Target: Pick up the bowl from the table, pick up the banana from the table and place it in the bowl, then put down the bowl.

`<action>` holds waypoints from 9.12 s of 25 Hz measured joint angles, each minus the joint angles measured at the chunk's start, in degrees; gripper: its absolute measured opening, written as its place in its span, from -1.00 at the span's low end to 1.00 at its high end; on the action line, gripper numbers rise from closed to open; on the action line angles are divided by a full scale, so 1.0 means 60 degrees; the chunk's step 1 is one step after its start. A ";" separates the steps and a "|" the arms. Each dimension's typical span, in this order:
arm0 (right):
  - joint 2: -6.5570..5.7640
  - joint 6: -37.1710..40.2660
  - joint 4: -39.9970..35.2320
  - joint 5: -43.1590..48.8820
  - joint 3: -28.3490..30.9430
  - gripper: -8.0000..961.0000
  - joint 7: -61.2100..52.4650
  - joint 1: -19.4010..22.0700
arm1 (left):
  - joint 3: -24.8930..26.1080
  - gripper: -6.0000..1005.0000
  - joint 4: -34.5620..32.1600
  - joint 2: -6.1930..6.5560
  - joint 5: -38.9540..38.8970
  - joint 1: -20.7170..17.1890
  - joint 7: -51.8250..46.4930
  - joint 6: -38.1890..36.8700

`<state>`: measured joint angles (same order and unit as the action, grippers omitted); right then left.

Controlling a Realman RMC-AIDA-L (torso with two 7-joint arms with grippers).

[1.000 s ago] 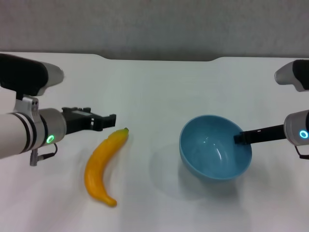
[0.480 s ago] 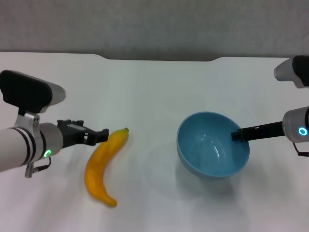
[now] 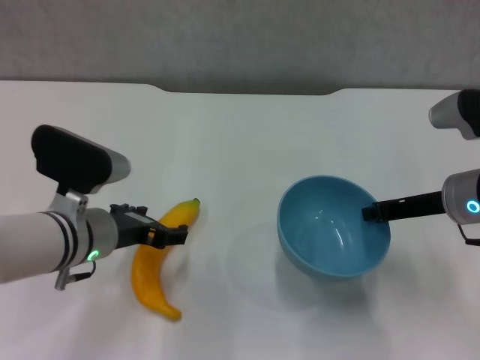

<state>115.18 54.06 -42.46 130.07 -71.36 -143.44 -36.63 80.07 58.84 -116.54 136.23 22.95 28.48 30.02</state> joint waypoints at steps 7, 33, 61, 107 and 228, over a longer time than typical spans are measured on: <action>0.0013 -0.0001 -0.0010 0.0000 -0.0054 -0.91 0.0000 -0.0046 | -0.0119 0.77 -0.0579 -0.0039 0.0110 0.0260 0.0000 -0.0186; 0.0020 0.0015 -0.0146 0.0001 -0.0075 -0.91 0.0017 -0.0015 | -0.0022 0.72 -0.1726 -0.0029 0.0234 0.0671 -0.0097 -0.0254; 0.0043 0.0112 -0.0072 -0.0019 -0.0250 -0.91 0.0062 0.0003 | 0.1606 0.07 0.1424 0.0017 -0.1938 0.0295 -0.0049 0.1251; -0.0008 -0.0124 0.0021 -0.1371 -0.1149 -0.91 -0.0271 -0.0970 | 0.0067 0.25 -0.0451 -0.0076 -1.0380 0.0538 0.6174 0.1112; -0.0058 0.1683 -0.0547 -1.0952 0.0645 0.86 1.0100 0.3372 | 0.6120 0.81 -0.3917 0.0045 -1.3029 -0.0682 1.1844 0.4070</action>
<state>114.83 64.16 -45.74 64.36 -67.49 -82.84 -16.40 116.79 35.34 -116.27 58.06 18.86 99.54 54.44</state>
